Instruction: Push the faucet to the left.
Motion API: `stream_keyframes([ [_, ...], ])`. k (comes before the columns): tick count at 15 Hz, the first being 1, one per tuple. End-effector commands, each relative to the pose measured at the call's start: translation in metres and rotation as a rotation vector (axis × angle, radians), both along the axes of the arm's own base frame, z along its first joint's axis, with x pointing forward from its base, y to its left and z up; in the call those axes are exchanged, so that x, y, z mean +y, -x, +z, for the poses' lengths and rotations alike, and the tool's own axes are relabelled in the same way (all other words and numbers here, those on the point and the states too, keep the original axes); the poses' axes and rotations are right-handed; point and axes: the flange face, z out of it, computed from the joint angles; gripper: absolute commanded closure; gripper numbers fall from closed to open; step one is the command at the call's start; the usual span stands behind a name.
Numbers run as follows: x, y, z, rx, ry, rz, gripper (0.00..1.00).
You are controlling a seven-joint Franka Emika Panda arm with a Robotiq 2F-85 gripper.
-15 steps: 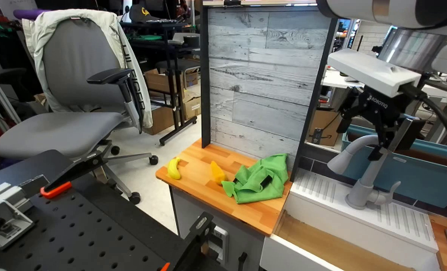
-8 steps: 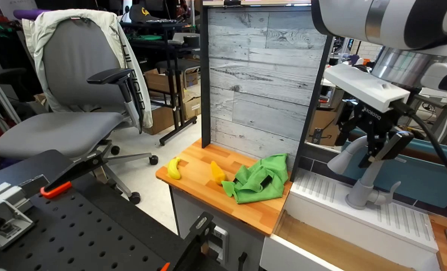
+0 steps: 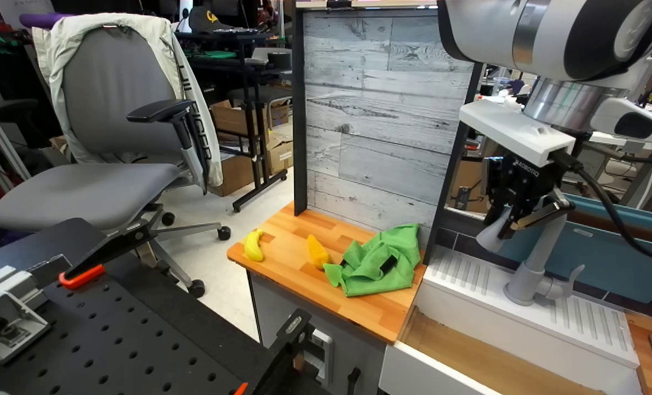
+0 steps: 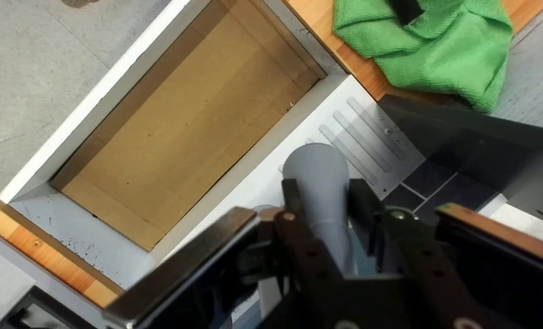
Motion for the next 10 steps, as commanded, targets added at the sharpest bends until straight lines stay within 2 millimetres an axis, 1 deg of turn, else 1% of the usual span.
stream_keyframes([
  [1, -0.003, -0.004, 0.001, 0.001, 0.043, 0.006, 0.92],
  [5, -0.013, 0.000, -0.001, 0.004, 0.051, 0.016, 0.92],
  [10, -0.031, 0.007, -0.005, 0.010, 0.048, 0.047, 0.92],
])
